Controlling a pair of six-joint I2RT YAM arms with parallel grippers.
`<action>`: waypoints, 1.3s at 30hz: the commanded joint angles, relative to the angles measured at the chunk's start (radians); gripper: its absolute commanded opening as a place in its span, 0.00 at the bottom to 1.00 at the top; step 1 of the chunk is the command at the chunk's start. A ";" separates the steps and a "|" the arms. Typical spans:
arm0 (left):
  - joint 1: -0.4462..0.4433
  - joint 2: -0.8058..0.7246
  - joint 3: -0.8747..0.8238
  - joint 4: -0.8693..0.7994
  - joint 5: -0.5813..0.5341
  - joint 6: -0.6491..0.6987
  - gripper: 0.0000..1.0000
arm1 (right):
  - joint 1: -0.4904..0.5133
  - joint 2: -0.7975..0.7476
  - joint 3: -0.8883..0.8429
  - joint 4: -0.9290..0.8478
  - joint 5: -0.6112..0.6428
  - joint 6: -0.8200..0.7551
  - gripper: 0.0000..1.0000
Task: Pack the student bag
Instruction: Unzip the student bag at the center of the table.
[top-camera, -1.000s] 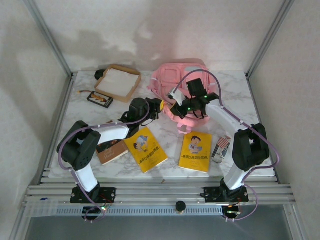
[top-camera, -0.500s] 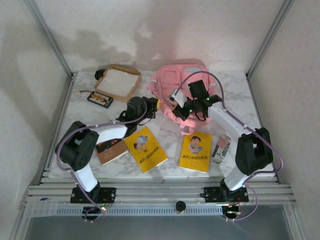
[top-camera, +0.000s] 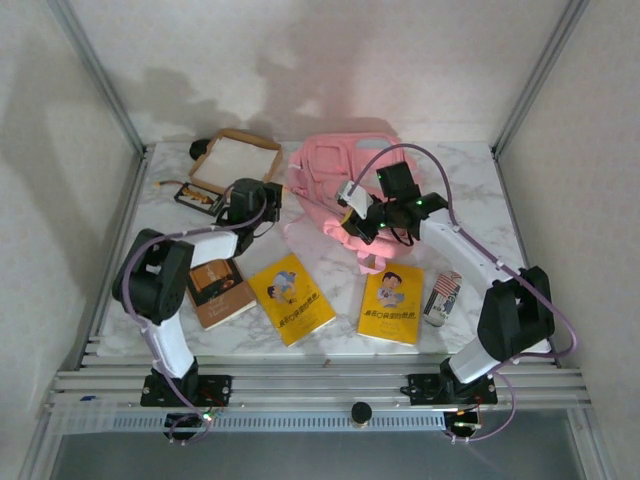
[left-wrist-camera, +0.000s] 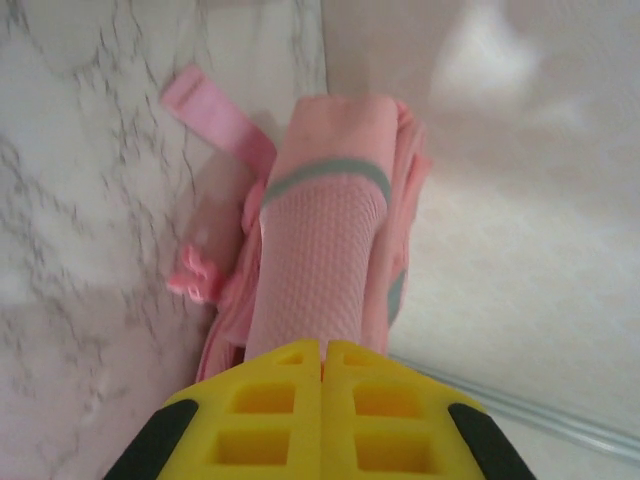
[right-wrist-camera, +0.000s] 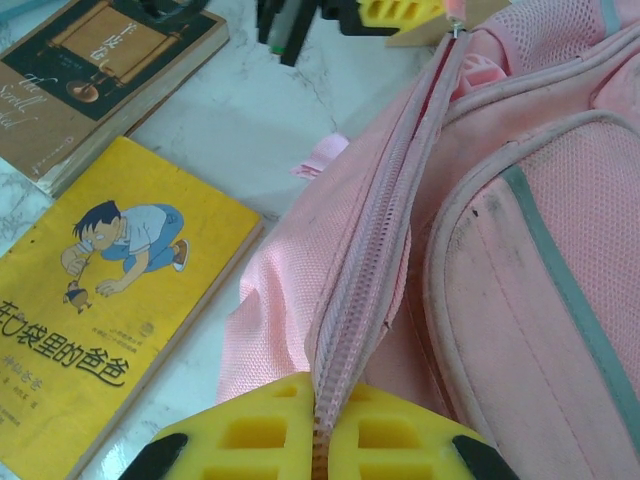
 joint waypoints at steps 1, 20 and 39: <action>0.092 0.063 0.056 -0.016 -0.150 0.067 0.00 | 0.001 0.027 0.042 0.003 0.008 -0.042 0.00; 0.093 -0.102 -0.008 -0.198 0.031 0.409 0.55 | 0.020 0.073 0.109 0.141 0.103 0.374 0.63; -0.486 -0.231 -0.098 -0.571 0.247 0.661 0.66 | -0.096 -0.487 -0.530 -0.274 0.296 1.311 0.99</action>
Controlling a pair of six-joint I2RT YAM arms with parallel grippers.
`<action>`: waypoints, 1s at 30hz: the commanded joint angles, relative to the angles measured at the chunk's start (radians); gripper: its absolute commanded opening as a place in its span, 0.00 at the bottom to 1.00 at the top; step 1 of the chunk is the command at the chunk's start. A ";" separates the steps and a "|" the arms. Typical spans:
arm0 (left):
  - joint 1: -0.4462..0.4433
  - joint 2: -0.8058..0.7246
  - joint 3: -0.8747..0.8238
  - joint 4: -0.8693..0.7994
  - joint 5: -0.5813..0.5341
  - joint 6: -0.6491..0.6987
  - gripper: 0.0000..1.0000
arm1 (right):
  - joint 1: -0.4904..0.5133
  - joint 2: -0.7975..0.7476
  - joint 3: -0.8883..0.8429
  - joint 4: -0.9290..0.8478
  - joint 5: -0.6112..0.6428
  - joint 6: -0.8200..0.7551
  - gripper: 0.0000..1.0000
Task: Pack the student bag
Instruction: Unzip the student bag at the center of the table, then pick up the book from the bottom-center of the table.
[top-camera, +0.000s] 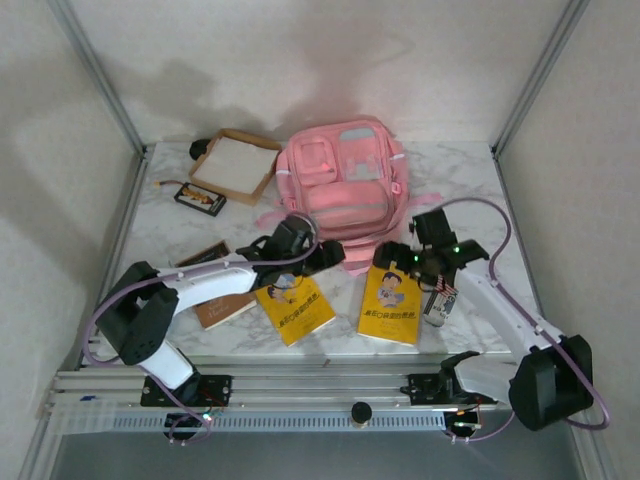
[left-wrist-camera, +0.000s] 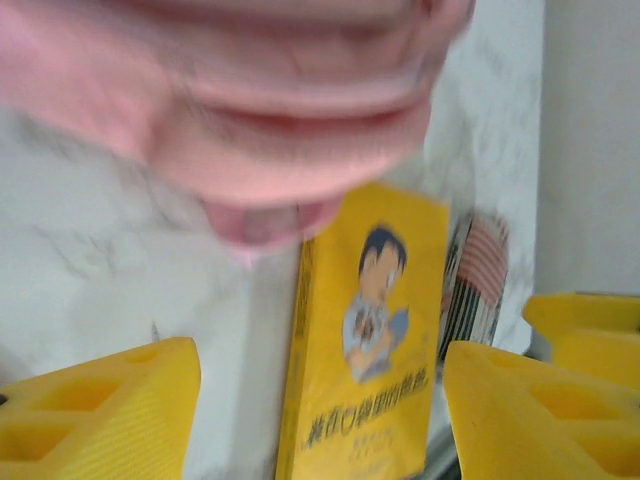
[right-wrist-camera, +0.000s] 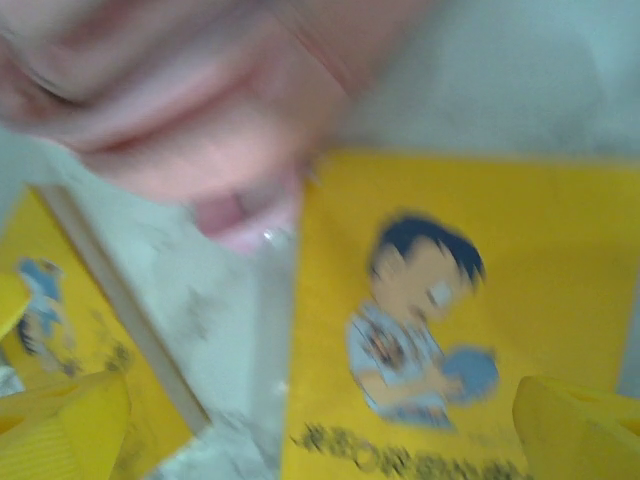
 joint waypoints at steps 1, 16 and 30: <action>-0.068 0.046 0.004 -0.065 0.054 0.049 0.67 | 0.003 -0.094 -0.108 -0.084 -0.006 0.174 0.99; -0.180 0.235 0.092 -0.029 0.045 0.001 0.70 | -0.038 -0.074 -0.308 0.022 0.048 0.201 0.99; -0.208 0.369 0.209 -0.056 0.025 -0.028 0.63 | -0.050 -0.009 -0.334 0.182 -0.129 0.138 0.99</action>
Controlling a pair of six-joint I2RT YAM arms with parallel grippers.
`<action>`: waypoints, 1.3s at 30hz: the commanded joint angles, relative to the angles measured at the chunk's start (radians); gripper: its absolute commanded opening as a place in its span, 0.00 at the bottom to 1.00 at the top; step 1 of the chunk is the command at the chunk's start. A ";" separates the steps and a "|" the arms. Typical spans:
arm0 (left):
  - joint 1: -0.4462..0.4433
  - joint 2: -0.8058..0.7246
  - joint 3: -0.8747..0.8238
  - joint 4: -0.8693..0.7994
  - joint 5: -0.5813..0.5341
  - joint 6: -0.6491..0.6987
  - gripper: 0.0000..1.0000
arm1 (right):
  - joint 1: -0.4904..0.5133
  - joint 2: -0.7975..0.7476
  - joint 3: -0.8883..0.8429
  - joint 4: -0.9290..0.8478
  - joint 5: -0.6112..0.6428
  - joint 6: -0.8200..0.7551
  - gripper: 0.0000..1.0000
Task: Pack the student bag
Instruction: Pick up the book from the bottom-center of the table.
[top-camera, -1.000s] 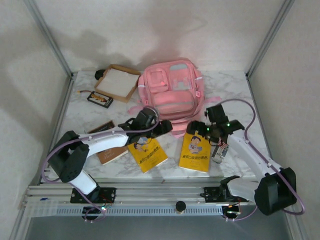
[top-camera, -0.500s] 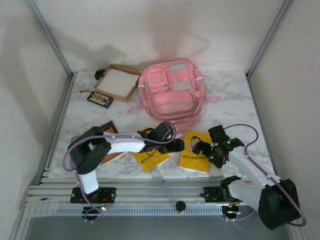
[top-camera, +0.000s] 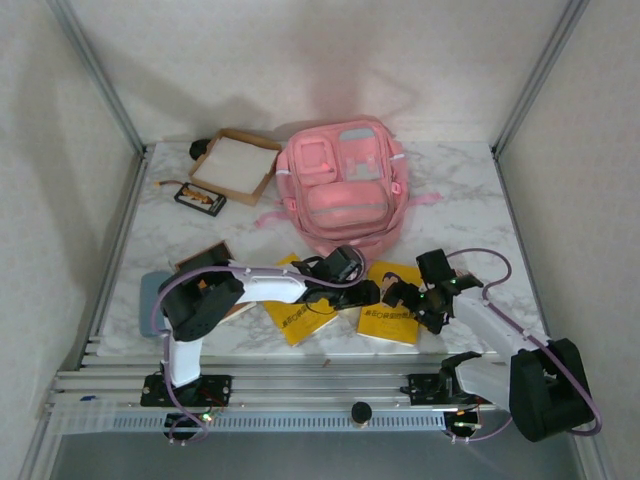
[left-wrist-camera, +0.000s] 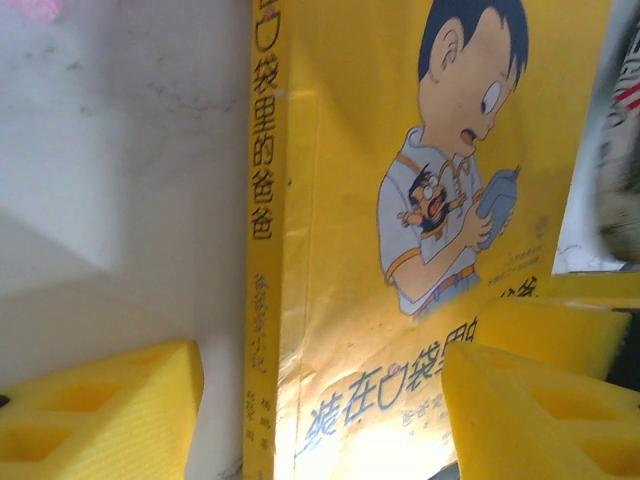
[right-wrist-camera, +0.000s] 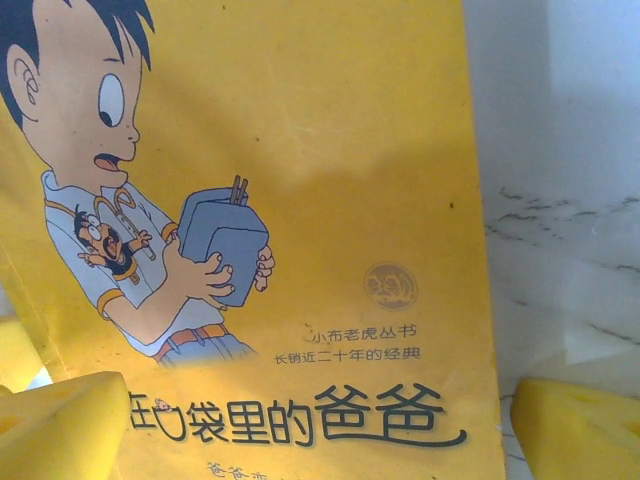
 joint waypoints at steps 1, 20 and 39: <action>-0.011 0.044 0.023 -0.008 -0.016 -0.009 0.63 | -0.002 0.015 -0.015 0.092 -0.089 -0.024 0.99; -0.011 0.017 -0.038 0.052 0.001 -0.062 0.52 | -0.091 -0.209 0.049 0.077 -0.358 -0.148 0.74; -0.006 0.001 -0.028 0.064 -0.001 -0.073 0.50 | -0.128 -0.263 0.088 -0.091 -0.244 -0.173 0.18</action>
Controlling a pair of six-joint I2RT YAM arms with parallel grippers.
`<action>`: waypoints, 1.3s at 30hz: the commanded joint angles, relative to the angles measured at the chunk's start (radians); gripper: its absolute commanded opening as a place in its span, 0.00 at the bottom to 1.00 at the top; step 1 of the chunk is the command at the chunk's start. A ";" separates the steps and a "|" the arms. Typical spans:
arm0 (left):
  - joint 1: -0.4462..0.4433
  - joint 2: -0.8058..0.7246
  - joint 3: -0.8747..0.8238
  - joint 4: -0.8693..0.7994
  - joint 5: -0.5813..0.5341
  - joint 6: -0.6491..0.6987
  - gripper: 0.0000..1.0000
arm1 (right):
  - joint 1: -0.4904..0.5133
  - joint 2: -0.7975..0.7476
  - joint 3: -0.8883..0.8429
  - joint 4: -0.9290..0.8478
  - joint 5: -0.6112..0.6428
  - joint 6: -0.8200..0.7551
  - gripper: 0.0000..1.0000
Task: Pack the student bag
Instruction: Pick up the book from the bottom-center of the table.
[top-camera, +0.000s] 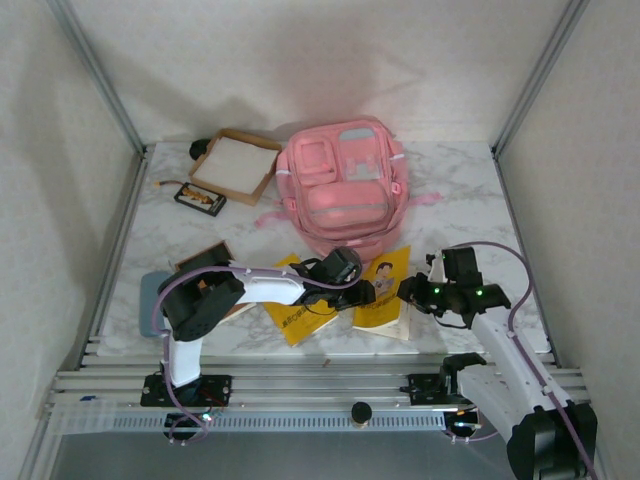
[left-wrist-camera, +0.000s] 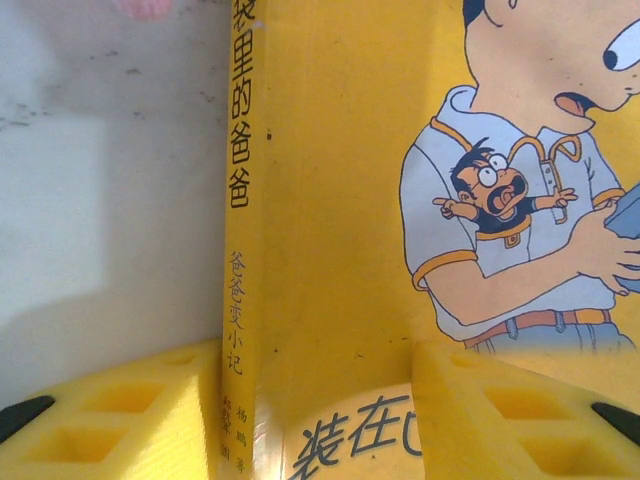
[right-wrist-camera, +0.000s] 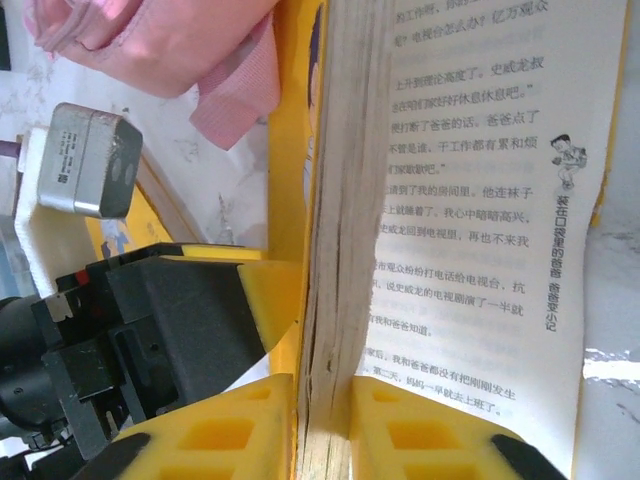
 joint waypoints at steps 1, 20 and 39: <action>-0.010 0.005 0.010 0.014 0.010 -0.007 0.50 | -0.003 0.000 0.039 -0.036 0.006 -0.008 0.14; 0.097 -0.208 -0.109 0.106 0.128 -0.041 0.71 | -0.006 -0.040 0.235 -0.102 -0.069 -0.017 0.00; 0.171 -0.313 -0.153 0.570 0.380 -0.266 0.77 | -0.006 0.007 0.412 0.065 -0.321 0.025 0.00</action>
